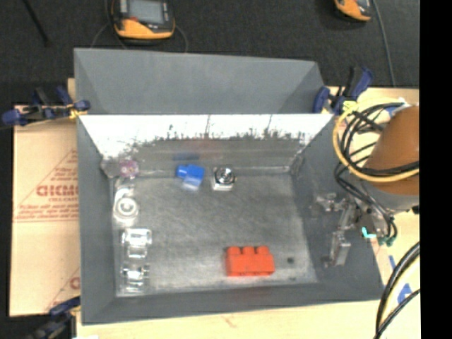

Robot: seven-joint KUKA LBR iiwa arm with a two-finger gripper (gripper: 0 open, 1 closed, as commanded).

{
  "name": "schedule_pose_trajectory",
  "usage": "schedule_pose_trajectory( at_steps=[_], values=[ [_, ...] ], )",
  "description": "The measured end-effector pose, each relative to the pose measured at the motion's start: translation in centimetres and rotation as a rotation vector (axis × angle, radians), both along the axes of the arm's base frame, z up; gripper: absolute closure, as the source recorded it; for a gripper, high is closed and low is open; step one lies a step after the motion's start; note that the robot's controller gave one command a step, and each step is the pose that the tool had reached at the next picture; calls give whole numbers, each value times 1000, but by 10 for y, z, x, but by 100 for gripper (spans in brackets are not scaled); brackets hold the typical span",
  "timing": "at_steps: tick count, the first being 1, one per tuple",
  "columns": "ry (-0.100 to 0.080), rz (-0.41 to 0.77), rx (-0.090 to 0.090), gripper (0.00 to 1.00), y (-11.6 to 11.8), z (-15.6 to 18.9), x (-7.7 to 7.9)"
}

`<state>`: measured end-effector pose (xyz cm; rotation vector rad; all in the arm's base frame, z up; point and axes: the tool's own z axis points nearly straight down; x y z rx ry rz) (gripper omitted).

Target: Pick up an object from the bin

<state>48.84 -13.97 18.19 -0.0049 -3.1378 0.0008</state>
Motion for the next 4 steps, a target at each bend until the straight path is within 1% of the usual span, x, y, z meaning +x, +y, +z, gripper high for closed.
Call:
schedule_pose_trajectory(
  at_steps=[1, 2, 3, 4],
  values=[
    [-11, 291, -1, 0, 77, -112, 0],
    [-10, 426, 3, 0, 153, -81, -9],
    [-10, 242, 0, 0, 129, -66, -1],
    [-21, 166, 0, 0, 140, -111, -8]
  ],
)
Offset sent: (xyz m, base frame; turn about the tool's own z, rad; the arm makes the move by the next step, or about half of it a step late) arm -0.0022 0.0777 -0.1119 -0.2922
